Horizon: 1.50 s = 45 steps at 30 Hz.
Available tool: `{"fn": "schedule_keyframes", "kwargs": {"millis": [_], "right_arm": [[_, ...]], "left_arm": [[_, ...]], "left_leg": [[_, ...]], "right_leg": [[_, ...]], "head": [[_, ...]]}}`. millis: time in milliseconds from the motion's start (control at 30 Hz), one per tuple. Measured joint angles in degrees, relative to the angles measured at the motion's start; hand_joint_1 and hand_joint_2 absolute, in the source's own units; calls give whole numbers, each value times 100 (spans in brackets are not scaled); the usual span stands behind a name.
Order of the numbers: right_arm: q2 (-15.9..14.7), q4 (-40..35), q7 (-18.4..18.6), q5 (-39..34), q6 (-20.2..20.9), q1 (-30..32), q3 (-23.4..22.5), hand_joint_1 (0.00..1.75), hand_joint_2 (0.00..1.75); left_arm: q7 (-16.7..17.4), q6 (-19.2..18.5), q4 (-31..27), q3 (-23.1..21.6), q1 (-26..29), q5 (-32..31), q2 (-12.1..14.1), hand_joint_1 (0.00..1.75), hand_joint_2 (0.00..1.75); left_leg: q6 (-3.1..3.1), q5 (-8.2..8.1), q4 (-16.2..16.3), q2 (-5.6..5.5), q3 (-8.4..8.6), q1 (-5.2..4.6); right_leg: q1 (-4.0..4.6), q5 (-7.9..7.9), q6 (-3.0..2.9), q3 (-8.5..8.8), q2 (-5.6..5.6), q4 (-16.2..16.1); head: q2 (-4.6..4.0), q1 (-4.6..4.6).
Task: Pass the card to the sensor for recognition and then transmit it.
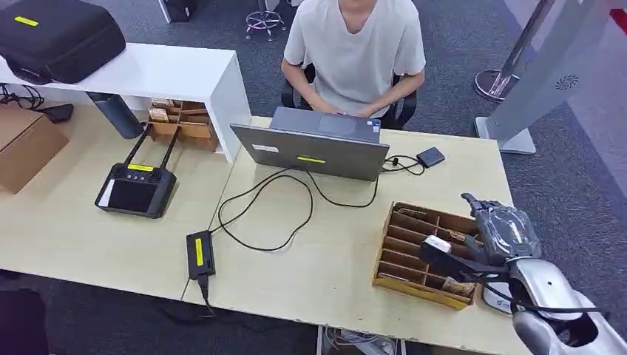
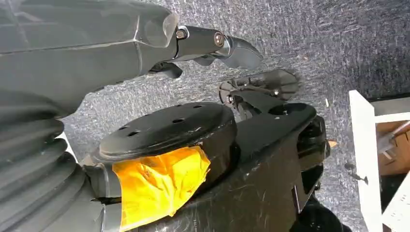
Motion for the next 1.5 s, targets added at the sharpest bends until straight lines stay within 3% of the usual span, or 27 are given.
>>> {"fn": "schedule_keyframes", "kwargs": {"millis": [333,733,1500], "right_arm": [[26,2,57,-26,66,-52,44,0,175],[122,-2,-253,269,-769,89,-2,0,175],[291,-579,-511,158,-708,327,-96,0,175]], "left_arm": [[22,22,0,0,-17,-9,0,0,175],[4,22,0,0,7,-9,-2,0,175],[-13,46,0,0,-10,-9,-11,0,175]], "left_leg": [[0,0,0,-1,5,0],[0,0,0,-1,-4,1],[0,0,0,-3,-1,1]], "right_leg": [[1,0,0,3,-1,1],[0,0,0,-2,1,3],[1,0,0,-1,-3,2]], "head": [[0,0],[0,2],[0,2]]}}
